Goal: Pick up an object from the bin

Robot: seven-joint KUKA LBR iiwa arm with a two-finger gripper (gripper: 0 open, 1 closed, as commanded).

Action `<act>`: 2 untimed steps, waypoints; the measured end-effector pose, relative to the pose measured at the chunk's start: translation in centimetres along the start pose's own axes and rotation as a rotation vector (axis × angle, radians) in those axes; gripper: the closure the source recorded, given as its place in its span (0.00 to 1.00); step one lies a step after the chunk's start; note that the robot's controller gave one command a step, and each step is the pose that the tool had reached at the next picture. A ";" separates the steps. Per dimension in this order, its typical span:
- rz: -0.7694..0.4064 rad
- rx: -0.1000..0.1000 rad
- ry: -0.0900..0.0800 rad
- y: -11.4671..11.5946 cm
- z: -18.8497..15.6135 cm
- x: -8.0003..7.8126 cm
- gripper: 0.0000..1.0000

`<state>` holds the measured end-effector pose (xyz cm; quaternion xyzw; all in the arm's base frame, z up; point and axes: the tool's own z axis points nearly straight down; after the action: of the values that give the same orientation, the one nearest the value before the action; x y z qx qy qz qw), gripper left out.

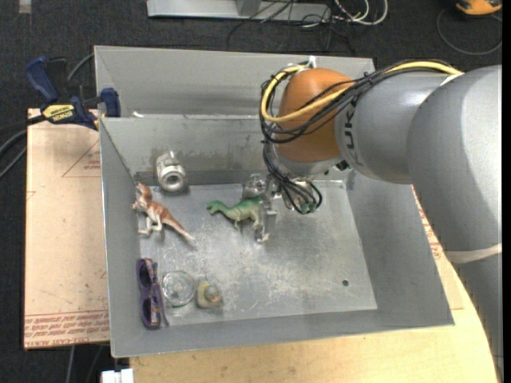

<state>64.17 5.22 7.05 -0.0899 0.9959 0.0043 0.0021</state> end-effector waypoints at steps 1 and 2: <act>0.000 0.000 0.000 0.0 0.0 0.0 1.00; 0.000 0.000 0.002 0.0 -0.2 0.1 1.00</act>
Offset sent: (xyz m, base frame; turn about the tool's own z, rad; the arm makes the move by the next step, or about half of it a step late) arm -0.0001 0.0000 0.0340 0.0000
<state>64.09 5.23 7.25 -0.0901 0.9959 0.0043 0.0010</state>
